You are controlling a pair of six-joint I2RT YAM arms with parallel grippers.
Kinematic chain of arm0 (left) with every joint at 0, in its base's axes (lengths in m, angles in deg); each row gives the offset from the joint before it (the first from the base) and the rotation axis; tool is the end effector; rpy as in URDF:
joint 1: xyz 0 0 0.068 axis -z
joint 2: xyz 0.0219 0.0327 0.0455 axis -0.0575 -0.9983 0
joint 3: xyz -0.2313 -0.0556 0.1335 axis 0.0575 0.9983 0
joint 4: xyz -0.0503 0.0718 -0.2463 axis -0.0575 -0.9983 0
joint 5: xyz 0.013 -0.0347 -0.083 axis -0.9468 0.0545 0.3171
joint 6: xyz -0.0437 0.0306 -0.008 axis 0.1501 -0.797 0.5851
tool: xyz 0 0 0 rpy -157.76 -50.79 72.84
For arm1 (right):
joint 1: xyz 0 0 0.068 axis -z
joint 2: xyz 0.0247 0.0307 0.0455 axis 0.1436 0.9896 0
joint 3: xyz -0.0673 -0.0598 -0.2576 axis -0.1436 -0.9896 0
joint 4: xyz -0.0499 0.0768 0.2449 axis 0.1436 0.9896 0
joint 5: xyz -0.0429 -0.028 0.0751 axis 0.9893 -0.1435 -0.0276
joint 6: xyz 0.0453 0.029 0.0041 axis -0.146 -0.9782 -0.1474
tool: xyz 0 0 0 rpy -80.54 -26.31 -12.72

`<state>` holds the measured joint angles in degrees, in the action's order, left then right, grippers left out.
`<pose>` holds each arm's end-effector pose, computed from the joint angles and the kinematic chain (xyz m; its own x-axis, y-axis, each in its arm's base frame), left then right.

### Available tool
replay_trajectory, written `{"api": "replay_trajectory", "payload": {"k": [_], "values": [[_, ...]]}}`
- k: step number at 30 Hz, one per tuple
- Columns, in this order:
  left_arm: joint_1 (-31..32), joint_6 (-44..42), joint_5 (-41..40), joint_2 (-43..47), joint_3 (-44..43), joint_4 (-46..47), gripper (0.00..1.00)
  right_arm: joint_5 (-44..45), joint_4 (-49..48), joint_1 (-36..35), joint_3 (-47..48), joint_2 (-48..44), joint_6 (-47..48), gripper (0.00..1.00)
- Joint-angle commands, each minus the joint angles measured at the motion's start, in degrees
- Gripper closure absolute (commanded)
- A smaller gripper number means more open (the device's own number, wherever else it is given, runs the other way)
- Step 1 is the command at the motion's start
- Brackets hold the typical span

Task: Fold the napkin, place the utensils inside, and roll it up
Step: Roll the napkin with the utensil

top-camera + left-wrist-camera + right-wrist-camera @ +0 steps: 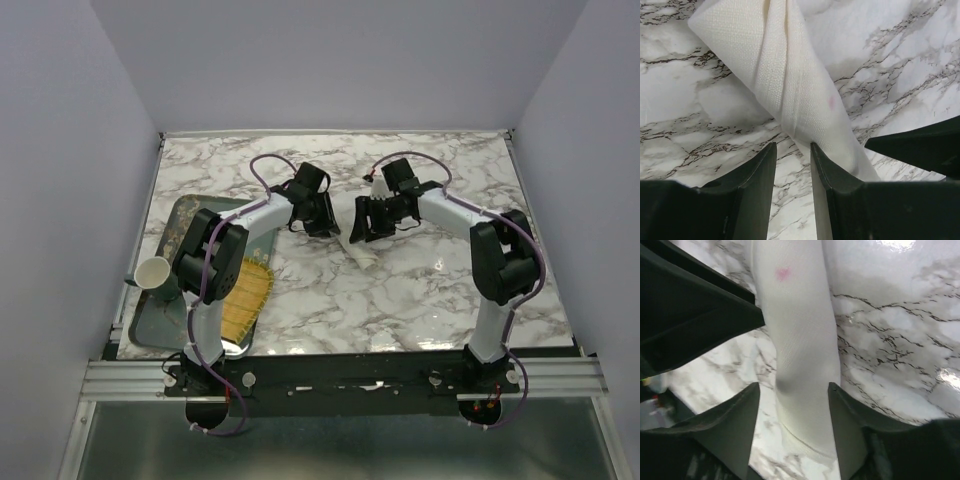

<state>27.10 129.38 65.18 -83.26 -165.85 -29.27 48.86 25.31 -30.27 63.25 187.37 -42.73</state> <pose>0.3626 -0.2222 0.1805 -0.9285 -0.2565 -0.2684 -0.0763 0.8394 -0.5382 0.3614 0.1669 0.1832 -0.9249 -0.1464 -0.3509 -0.3371 0.7428 0.5785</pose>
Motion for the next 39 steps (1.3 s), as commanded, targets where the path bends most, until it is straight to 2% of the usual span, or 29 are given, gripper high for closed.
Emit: {"api": "replay_trajectory", "payload": {"k": [1,2,3,6,12,17,25,34,39], "values": [[0.19,-0.5,-0.71,0.18,0.49,-0.15,0.59,22.43,4.92,-7.85,-0.62,-4.76,7.63,0.3],[0.11,-0.5,-1.32,0.44,0.58,-0.15,0.59,28.91,4.92,-9.34,-1.14,-5.38,7.73,0.09],[0.19,-0.5,-1.67,0.62,0.66,-0.15,0.59,31.41,4.92,-11.79,-1.32,-5.99,7.91,0.0],[0.02,0.2,-2.03,1.32,1.28,-0.06,0.59,40.03,5.01,-15.58,-1.32,-6.17,7.56,0.0],[-1.29,1.17,-3.43,3.6,3.82,0.56,0.59,50.48,5.71,-18.76,-0.44,-5.12,6.42,0.0],[-5.25,4.42,-3.17,8.26,10.85,5.04,0.59,50.59,4.75,-18.85,-1.41,-3.81,5.89,0.0],[-7.72,3.9,-1.68,10.72,12.79,4.95,0.59,45.5,2.81,-18.94,-1.59,-2.92,4.66,0.13],[-8.07,3.99,-0.01,10.55,13.06,5.83,0.59,42.24,2.2,-19.02,-1.41,-0.9,4.04,0.15],[-8.07,3.9,0.61,10.02,12.53,5.92,0.59,41.81,2.37,-19.02,-1.24,0.07,4.13,0.19]]}}
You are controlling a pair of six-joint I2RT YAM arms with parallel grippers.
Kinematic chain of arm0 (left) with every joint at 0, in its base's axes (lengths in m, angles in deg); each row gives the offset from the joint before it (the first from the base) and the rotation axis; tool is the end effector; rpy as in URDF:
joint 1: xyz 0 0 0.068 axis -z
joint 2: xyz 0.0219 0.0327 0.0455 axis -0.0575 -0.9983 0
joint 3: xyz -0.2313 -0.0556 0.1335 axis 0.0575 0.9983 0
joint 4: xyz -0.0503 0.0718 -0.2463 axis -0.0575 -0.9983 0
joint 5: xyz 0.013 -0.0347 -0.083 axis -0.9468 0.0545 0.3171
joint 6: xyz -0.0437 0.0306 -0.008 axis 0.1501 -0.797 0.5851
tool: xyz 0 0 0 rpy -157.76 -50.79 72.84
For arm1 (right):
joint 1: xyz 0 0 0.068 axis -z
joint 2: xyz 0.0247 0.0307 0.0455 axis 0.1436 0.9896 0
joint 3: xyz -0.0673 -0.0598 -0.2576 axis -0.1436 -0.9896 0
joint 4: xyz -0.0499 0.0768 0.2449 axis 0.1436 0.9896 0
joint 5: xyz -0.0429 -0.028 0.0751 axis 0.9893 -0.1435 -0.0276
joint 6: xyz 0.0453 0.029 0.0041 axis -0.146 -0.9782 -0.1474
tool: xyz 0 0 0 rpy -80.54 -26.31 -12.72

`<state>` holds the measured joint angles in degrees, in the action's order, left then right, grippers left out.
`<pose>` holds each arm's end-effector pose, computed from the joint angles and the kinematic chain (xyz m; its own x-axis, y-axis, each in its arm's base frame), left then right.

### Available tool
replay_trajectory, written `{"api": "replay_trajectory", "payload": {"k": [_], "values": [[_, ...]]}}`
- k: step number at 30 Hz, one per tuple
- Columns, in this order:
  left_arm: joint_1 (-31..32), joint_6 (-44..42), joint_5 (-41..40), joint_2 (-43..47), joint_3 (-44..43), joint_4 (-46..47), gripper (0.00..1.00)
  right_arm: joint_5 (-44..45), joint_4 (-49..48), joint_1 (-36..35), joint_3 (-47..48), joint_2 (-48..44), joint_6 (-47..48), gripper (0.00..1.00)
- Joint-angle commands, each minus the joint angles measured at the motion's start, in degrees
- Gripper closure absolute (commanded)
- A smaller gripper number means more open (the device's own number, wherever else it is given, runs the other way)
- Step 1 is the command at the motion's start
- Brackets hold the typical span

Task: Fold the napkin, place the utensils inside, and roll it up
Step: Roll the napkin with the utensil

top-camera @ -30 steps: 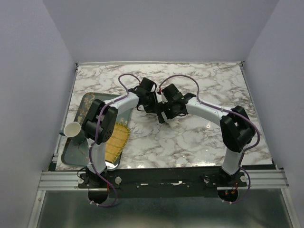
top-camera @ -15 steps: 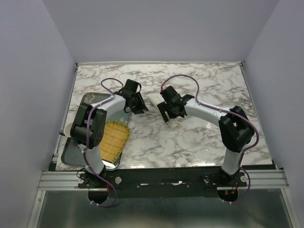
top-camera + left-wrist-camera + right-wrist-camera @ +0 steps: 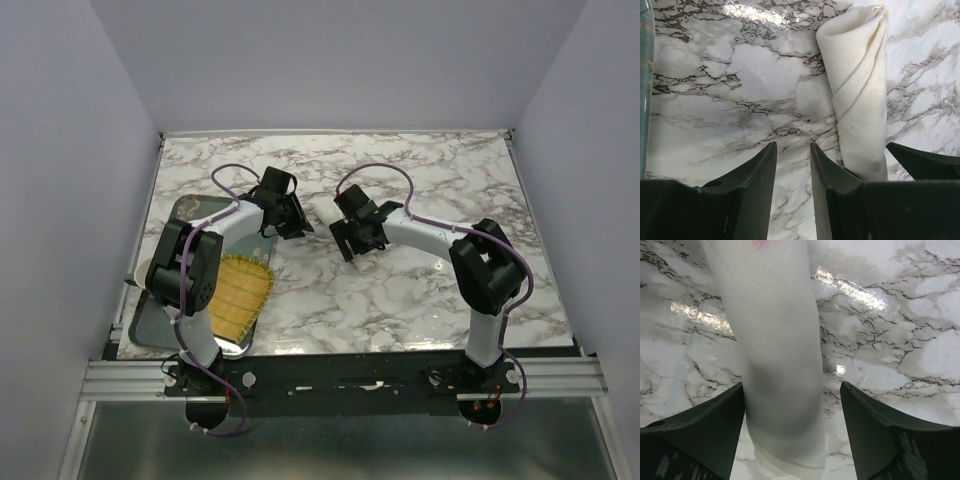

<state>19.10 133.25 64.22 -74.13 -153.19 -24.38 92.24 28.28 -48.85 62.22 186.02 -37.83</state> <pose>0.3502 -0.1525 0.1812 -0.8579 -0.4453 -0.2565 -0.2442 0.7924 -0.5590 0.3005 0.2489 0.1799 -0.7673 -0.4414 -0.4652 -0.4550 0.8859 -0.0902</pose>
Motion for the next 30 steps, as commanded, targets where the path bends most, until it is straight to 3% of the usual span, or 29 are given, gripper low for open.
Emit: {"api": "replay_trajectory", "payload": {"k": [1,8,12,17,20,27,30], "values": [[-0.07,0.03,1.48,0.89,-0.3,1.02,0.59,-1.49,-0.6,-0.53,-0.21,1.6,-0.76,0.21],[-0.07,0.21,2.27,0.18,-0.74,1.2,0.59,-1.31,-0.95,-0.36,-0.3,3.09,-1.38,0.28],[0.02,0.12,2.8,-0.17,-0.92,1.11,0.59,-7.63,-2.27,1.74,-0.47,3.0,-2.61,0.41],[0.11,-0.06,3.5,-0.78,-1.35,1.2,0.59,-13.87,-3.41,4.56,-0.91,2.3,-3.23,0.46],[0.19,-0.06,4.47,-1.57,-2.32,1.2,0.59,-20.46,-4.46,7.81,-1.7,2.04,-3.49,0.51],[1.6,-0.06,8.24,-4.74,-6.8,1.46,0.59,-48.56,-9.47,17.47,-3.55,4.75,-4.98,0.52],[2.65,-0.06,9.39,-6.4,-9.26,1.37,0.59,-54.72,-10.27,19.67,-3.55,6.16,-5.07,0.51]]}}
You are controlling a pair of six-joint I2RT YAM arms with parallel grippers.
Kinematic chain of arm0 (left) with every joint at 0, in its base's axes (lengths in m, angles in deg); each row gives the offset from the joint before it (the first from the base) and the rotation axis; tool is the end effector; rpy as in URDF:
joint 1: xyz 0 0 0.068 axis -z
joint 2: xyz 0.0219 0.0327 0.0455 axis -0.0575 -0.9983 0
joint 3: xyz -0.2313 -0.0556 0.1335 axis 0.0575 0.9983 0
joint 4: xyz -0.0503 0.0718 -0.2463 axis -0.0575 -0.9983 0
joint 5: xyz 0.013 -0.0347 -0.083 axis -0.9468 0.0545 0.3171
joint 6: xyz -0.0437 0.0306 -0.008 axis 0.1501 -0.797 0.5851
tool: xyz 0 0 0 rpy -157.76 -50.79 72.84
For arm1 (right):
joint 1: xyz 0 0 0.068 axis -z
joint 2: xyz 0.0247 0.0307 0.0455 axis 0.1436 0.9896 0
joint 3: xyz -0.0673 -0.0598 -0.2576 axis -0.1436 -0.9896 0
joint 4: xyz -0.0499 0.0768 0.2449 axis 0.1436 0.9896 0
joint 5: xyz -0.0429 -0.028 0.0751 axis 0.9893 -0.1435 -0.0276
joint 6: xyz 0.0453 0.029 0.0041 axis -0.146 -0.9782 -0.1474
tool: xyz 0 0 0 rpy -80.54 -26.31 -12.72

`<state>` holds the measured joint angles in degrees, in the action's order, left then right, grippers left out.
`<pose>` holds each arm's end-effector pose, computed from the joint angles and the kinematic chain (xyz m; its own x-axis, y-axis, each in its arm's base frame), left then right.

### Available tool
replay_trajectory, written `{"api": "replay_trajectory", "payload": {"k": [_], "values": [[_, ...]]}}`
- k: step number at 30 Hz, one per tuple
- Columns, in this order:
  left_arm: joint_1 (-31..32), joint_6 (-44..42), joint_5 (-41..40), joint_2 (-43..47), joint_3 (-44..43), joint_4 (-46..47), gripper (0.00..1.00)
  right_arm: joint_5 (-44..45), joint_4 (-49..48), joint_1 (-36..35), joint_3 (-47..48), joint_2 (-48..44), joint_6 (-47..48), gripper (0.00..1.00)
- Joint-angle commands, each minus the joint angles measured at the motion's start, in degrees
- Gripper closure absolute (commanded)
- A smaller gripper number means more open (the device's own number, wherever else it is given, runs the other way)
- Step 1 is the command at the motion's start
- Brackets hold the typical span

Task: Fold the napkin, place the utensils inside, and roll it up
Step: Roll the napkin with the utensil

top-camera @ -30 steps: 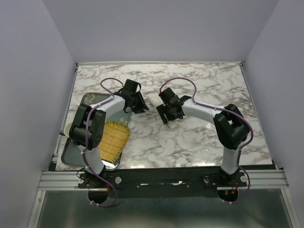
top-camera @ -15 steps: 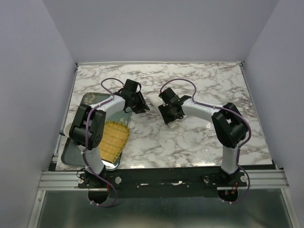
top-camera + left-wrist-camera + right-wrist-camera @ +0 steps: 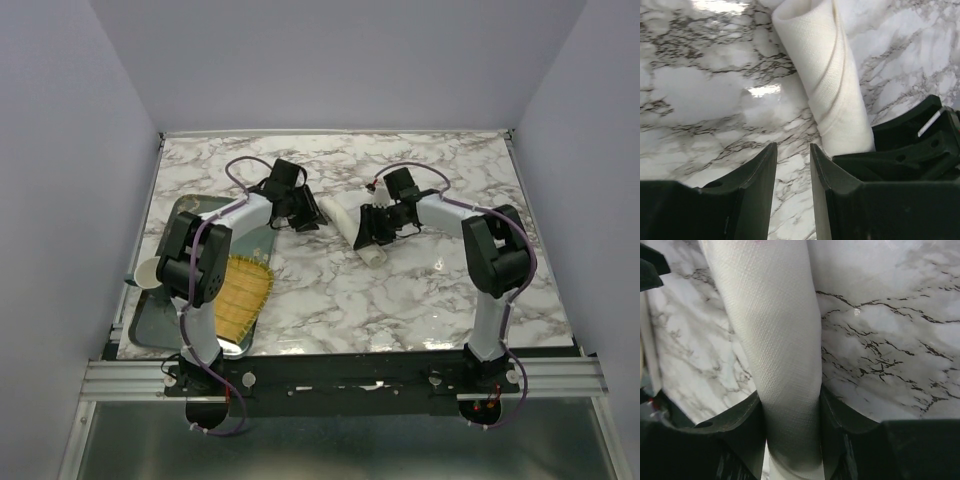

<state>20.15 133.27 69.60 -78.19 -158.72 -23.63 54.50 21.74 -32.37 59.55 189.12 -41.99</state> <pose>0.3673 -0.1711 0.1850 -0.8880 -0.4001 -0.2265 -0.1822 0.7586 -0.6256 0.3526 0.1756 0.1551 -0.9207 -0.1798 -0.3463 -0.3437 0.7941 0.5013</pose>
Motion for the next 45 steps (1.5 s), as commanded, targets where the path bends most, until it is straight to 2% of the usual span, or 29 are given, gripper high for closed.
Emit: {"api": "replay_trajectory", "payload": {"k": [1,6,11,18,27,33,38,43,45], "values": [[1.87,0.01,4.19,-2.78,-4.87,0.72,0.59,-18.4,-3.82,3.81,-0.88,4.02,-1.09,0.51],[3.27,0.53,4.37,-5.5,-8.13,0.54,0.59,-25.95,-4.52,7.24,-0.35,7.01,-1.18,0.51],[4.33,0.71,3.75,-7.18,-10.59,-0.25,0.59,-26.59,-4.79,9.0,-0.09,8.43,-1.01,0.5],[4.95,0.53,3.66,-7.44,-10.68,-0.78,0.6,-24.3,-4.52,9.27,-0.17,7.81,-0.66,0.42],[4.95,-0.08,2.79,-5.77,-9.01,-0.6,0.6,-17.72,0.04,8.74,0.0,2.19,2.07,0.31],[4.95,-0.43,1.47,-4.11,-7.78,-0.69,0.6,-9.55,3.73,6.64,0.61,-2.9,4.53,0.25],[3.98,-0.61,-0.29,-1.29,-5.68,-0.69,0.6,2.49,6.37,3.47,0.53,-6.6,7.25,0.18],[2.31,-0.52,-1.26,2.4,-3.39,-0.25,0.6,16.52,8.48,-3.29,1.92,-8.01,9.1,0.09],[1.78,-0.69,-1.43,4.32,-1.72,-0.16,0.6,21.11,9.97,-6.62,2.63,-7.57,9.8,0.09]]}}
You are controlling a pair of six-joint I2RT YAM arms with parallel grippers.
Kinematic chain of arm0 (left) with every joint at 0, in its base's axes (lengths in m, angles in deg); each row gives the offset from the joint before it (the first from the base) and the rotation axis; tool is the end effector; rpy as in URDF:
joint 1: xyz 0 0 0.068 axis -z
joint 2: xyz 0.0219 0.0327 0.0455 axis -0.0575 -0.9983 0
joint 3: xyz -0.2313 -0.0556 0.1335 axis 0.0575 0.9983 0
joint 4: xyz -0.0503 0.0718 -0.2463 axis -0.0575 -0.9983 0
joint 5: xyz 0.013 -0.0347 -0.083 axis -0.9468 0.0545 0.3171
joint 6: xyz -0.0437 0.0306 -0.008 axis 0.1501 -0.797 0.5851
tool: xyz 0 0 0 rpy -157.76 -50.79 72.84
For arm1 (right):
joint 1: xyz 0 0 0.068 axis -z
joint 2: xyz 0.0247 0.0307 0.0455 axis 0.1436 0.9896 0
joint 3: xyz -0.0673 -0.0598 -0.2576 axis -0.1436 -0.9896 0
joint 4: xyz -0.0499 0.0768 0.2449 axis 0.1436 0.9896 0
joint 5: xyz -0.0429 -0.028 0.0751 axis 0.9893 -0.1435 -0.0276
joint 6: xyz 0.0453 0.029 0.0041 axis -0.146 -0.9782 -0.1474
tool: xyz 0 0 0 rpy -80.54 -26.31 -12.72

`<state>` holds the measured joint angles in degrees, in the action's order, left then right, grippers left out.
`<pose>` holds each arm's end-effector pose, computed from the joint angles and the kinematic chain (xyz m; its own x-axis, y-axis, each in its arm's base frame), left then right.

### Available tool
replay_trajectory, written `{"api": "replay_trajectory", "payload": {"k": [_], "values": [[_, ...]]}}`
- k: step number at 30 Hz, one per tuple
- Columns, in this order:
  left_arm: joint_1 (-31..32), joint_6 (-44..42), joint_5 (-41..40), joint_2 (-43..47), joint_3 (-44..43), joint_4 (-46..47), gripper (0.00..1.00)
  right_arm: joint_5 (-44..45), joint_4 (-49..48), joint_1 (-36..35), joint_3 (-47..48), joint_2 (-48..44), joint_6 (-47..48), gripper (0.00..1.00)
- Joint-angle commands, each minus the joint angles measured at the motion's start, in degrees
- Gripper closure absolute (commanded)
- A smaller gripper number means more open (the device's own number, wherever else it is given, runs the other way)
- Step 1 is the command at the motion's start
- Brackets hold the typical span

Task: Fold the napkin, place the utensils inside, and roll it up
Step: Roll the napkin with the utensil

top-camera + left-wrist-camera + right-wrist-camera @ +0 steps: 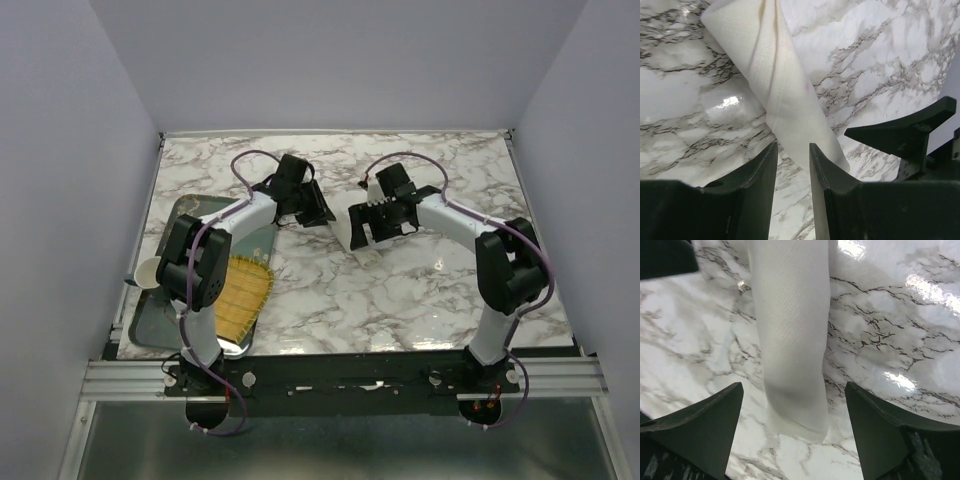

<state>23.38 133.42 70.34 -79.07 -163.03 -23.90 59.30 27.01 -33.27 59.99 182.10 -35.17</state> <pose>0.3690 -0.1980 0.2018 -0.9010 -0.3520 -0.2537 -0.1065 0.7462 -0.6572 0.3380 0.1726 0.1965 -0.8522 -0.2740 -0.4458 -0.4594 0.7996 0.3867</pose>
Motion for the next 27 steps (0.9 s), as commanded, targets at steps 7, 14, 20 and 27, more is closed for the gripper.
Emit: {"api": "replay_trajectory", "payload": {"k": [7,14,20,27], "values": [[-3.47,-1.11,-1.74,10.04,7.86,0.98,0.6,37.04,8.4,-14.0,5.27,3.83,5.09,0.08],[-5.23,-0.94,-0.95,12.85,10.85,1.86,0.6,45.24,7.97,-16.38,5.36,7.53,5.45,0.09],[-5.84,-1.02,-0.51,13.56,10.94,2.03,0.6,45.07,6.03,-16.47,5.01,8.06,5.01,0.15],[-6.11,-1.11,0.2,13.56,10.94,2.21,0.6,38.75,4.27,-15.16,5.36,8.32,2.81,0.27]]}}
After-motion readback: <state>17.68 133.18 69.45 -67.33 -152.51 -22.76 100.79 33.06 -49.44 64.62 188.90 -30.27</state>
